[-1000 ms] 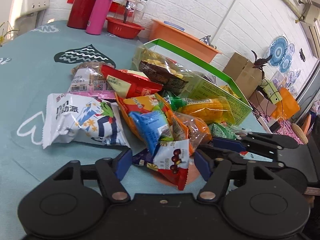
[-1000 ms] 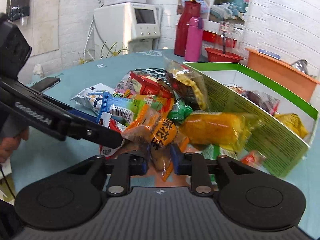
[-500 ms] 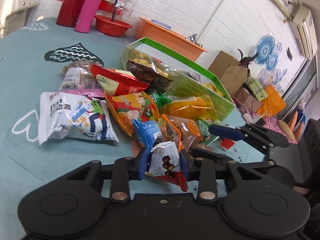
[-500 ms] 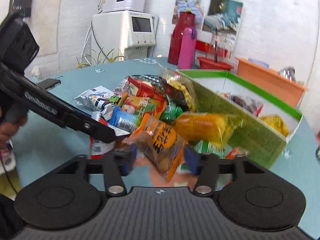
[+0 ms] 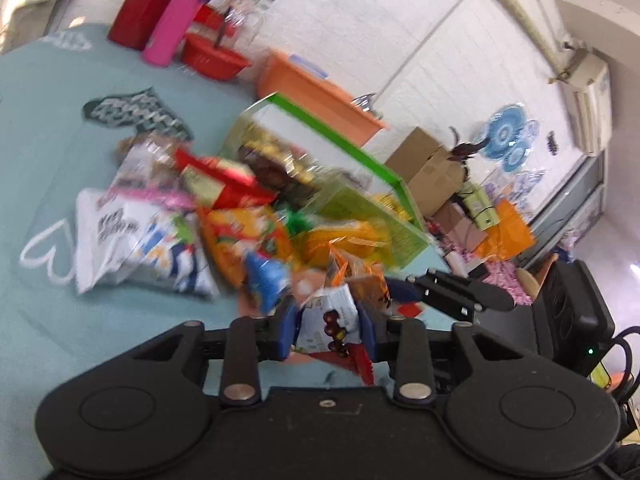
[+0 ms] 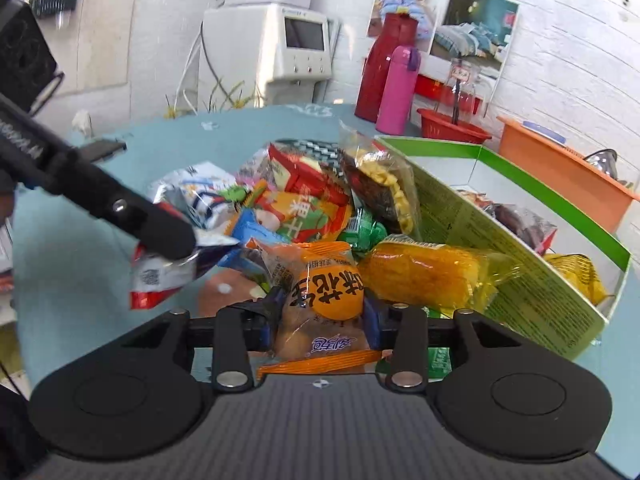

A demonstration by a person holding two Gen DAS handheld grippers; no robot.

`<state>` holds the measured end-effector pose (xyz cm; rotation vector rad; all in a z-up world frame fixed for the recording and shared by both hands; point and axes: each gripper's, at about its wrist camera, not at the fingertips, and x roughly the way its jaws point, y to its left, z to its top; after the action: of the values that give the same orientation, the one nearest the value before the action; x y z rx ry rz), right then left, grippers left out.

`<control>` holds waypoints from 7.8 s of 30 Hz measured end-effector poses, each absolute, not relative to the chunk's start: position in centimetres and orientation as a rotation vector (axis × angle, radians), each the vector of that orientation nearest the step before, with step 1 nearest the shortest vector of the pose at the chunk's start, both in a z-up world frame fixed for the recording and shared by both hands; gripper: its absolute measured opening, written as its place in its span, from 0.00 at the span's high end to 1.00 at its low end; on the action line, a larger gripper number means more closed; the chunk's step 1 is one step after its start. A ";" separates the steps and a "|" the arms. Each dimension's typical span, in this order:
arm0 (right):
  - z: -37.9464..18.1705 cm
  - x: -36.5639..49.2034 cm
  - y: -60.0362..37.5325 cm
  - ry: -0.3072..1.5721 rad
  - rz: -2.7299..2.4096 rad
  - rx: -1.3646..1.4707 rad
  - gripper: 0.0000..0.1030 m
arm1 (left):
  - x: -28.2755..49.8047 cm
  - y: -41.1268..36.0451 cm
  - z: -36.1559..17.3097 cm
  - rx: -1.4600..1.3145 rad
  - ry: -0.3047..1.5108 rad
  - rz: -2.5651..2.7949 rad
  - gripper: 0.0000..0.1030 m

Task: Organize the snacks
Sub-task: 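Place the white candy packet into the green box, open left tool, then grasp the green packet with the left tool while the right tool grasps a clear pastry packet, then carry both packets over the green box and open both tools, then move both tools back toward the snack pile, then grasp the yellow barcoded snack bag with the left tool and lift it, then lower the yellow bag into the green box and open the left tool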

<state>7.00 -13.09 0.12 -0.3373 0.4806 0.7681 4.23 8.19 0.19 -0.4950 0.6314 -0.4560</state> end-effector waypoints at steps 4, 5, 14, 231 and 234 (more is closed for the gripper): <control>3.4 6.2 -15.6 0.392 0.751 -0.236 0.32 | 6.0 7.0 3.3 -0.451 0.560 -0.508 0.36; 4.2 6.3 -16.2 0.362 0.724 -0.227 0.32 | 6.7 6.4 4.2 -0.432 0.537 -0.517 0.36; 7.0 11.1 -20.1 0.269 0.488 -0.141 0.32 | 15.9 2.9 7.3 -0.442 0.472 -0.515 0.36; 6.3 17.9 -20.7 0.255 0.477 -0.057 0.49 | 22.9 -1.3 6.9 -0.227 0.511 -0.520 0.50; 5.5 19.7 -20.8 0.278 0.465 -0.028 0.49 | 24.8 -1.4 6.2 -0.226 0.530 -0.514 0.50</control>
<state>19.72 -20.80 5.54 -0.0282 0.2778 0.4653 24.76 -1.38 6.23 -0.2261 0.5305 -0.5142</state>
